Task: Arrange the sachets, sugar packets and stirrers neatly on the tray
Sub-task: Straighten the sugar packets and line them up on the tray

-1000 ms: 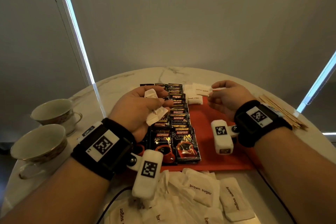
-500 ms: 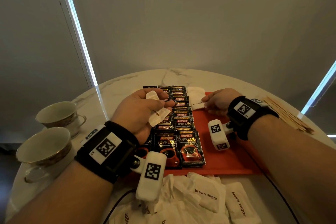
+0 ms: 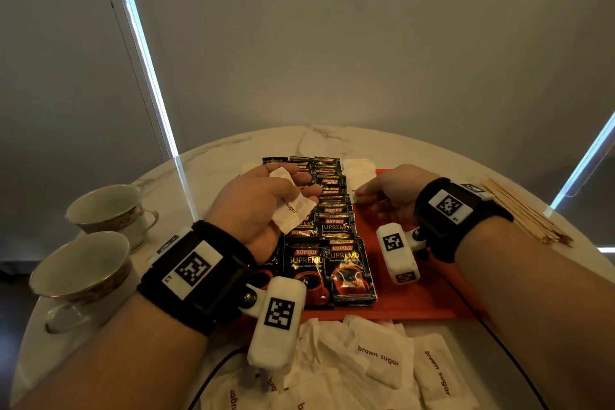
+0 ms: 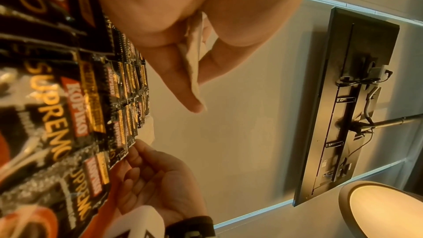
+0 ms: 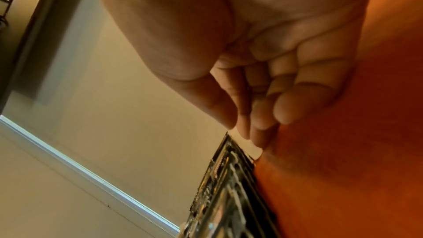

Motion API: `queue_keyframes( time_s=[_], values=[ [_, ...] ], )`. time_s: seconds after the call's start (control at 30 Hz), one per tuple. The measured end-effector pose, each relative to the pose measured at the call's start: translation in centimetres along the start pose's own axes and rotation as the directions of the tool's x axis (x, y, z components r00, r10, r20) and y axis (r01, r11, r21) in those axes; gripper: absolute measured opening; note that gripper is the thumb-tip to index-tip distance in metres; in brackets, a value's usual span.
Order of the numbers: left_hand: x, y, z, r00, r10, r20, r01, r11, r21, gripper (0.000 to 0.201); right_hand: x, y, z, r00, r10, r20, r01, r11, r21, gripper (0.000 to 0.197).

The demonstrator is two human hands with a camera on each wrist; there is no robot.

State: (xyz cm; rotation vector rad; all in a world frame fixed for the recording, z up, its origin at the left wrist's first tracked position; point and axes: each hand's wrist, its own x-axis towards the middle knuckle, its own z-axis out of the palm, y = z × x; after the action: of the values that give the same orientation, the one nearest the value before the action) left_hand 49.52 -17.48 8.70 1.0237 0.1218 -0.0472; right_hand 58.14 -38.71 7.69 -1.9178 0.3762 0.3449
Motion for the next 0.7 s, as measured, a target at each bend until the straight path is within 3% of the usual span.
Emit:
queue_keyframes(
  time_s=[0.3,0.43,0.53,0.63,0.7],
  values=[
    [0.3,-0.1,-0.1,0.998,-0.056,-0.017,0.054,0.995,-0.088,0.047,0.4,0.2,-0.4,1.0,0.003,0.026,-0.005,0.995,0.097,0.019],
    [0.4,-0.3,0.0,0.999,-0.034,-0.011,0.032,0.994,-0.103,0.054,-1.0,0.4,-0.7,0.998,-0.066,0.02,0.057,0.956,0.289,0.016],
    [0.3,-0.3,0.2,1.0,0.026,0.004,-0.025,0.995,-0.096,0.053,-3.8,-0.2,0.0,0.975,-0.137,0.176,0.077,0.947,0.311,0.015],
    [0.1,-0.7,0.3,0.994,0.094,0.049,-0.088,0.99,-0.111,0.05,-6.3,-0.4,1.7,0.899,-0.218,0.38,0.139,0.964,0.226,0.036],
    [-0.1,-1.0,0.3,0.988,0.12,0.092,-0.108,0.986,-0.129,0.045,-7.3,-0.1,2.7,0.86,-0.28,0.426,0.217,0.957,0.191,0.036]
  ],
)
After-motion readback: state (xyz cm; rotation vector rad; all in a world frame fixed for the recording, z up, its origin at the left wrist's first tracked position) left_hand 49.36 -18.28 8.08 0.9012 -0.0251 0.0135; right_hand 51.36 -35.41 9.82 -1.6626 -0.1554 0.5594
